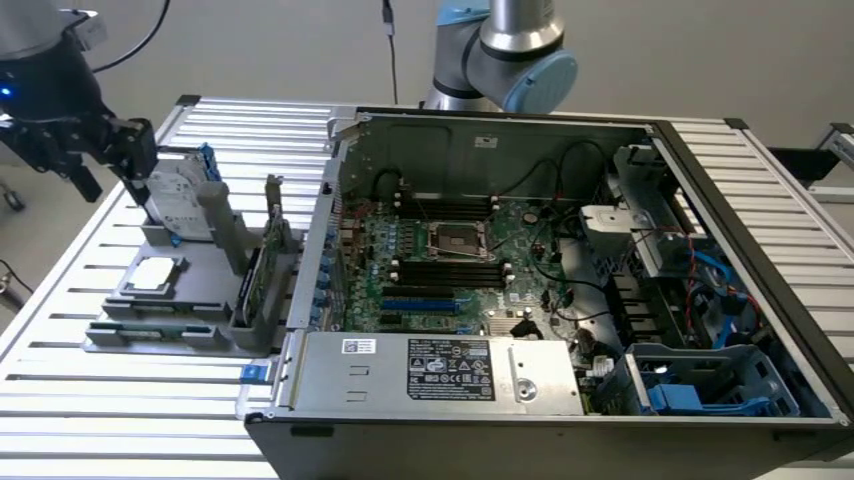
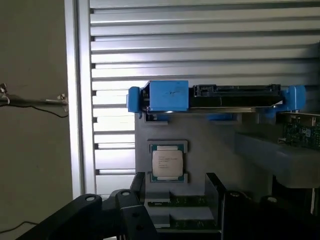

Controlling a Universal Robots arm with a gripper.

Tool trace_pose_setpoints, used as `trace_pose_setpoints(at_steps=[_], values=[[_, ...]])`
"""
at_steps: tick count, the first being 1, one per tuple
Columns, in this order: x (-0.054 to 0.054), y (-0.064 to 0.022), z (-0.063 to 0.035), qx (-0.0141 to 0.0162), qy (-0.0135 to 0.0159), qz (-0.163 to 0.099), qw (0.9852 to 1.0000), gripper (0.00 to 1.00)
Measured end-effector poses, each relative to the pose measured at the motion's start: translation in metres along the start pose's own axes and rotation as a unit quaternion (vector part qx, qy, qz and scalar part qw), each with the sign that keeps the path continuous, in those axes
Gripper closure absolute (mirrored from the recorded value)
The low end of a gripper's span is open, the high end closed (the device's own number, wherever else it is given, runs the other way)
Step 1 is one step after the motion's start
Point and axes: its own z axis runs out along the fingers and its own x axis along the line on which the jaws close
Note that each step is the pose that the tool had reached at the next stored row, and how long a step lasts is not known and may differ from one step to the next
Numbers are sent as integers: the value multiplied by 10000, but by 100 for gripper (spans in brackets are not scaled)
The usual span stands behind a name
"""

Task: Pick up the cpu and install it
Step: 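Pick up the cpu and move it towards the insertion slot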

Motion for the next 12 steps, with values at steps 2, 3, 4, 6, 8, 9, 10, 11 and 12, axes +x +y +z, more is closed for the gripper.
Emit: trace_pose_setpoints(at_steps=[2, 3, 4, 6, 8, 9, 10, 11, 12], values=[[-1, -25, 35, -1, 10, -43, 10000, 40], [-2, -35, 53, -1, 10, -59, 10000, 40], [-2, -43, 70, -1, 11, -73, 10000, 40], [-3, -60, 108, -1, 11, -100, 9999, 40], [-3, -76, 142, -1, 13, -124, 9999, 40], [-4, -84, 160, 0, 14, -136, 9999, 40], [-4, -91, 178, 0, 14, -147, 9999, 40], [-5, -99, 196, 0, 15, -158, 9999, 40], [-5, -104, 213, 0, 15, -168, 9999, 40]])
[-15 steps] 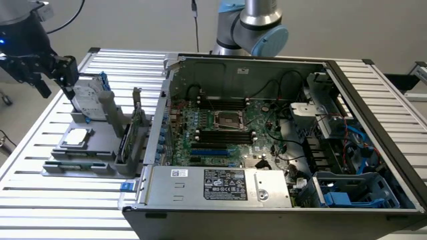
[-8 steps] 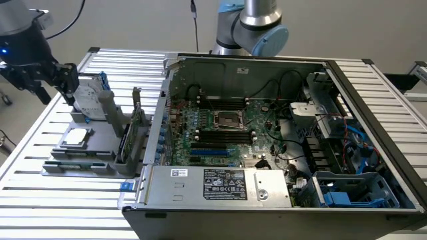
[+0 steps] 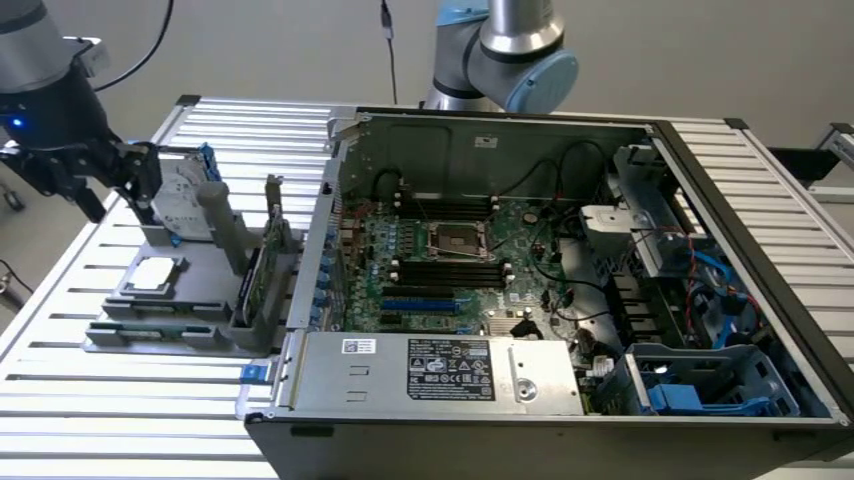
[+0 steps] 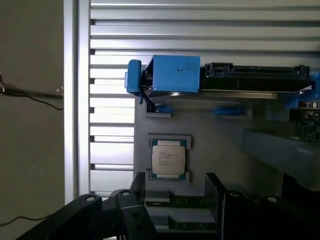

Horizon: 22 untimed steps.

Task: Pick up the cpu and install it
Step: 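Pick up the cpu and move it towards the insertion slot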

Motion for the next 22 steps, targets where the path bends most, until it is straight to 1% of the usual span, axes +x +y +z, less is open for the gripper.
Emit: trace_pose_setpoints(at_steps=[22], values=[[-4, -37, 400, 0, 1, -23, 10000, 40]])
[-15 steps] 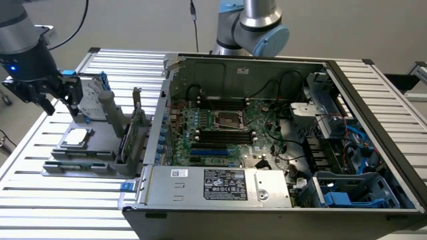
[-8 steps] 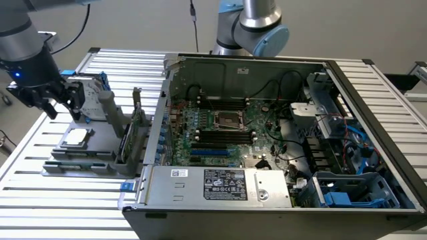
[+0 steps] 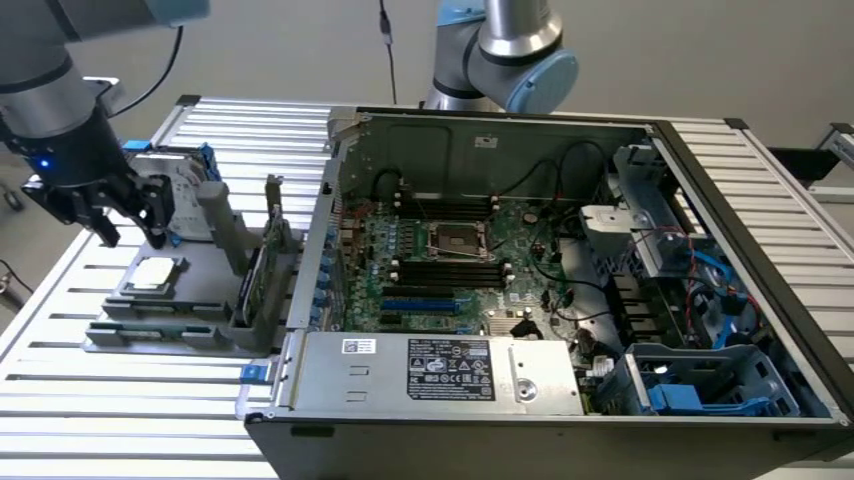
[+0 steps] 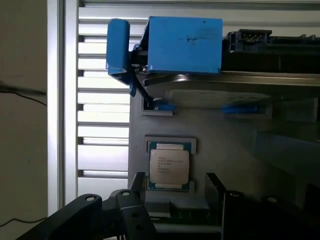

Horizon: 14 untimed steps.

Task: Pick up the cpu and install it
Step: 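Pick up the cpu and move it towards the insertion slot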

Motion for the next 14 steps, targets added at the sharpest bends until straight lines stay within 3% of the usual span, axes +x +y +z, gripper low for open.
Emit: trace_pose_setpoints(at_steps=[14], values=[[-3, -24, 255, 0, 0, -6, 10000, 40]])
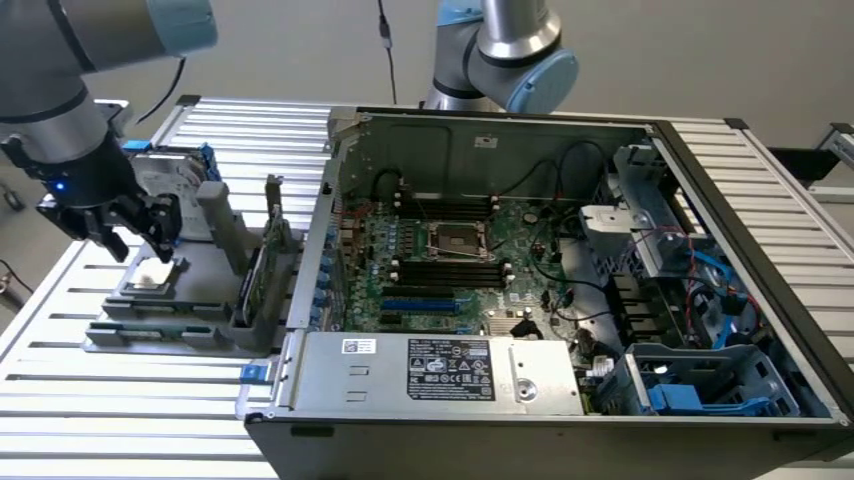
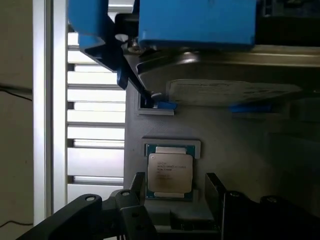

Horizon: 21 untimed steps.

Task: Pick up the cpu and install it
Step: 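Pick up the cpu and move it towards the insertion slot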

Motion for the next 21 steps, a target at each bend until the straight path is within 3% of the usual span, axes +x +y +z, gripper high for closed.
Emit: trace_pose_setpoints(at_steps=[12, 21], values=[[-2, -23, 211, 0, 0, 1, 10000, 40], [9, -24, 252, 0, 9, 1, 10000, 40]])
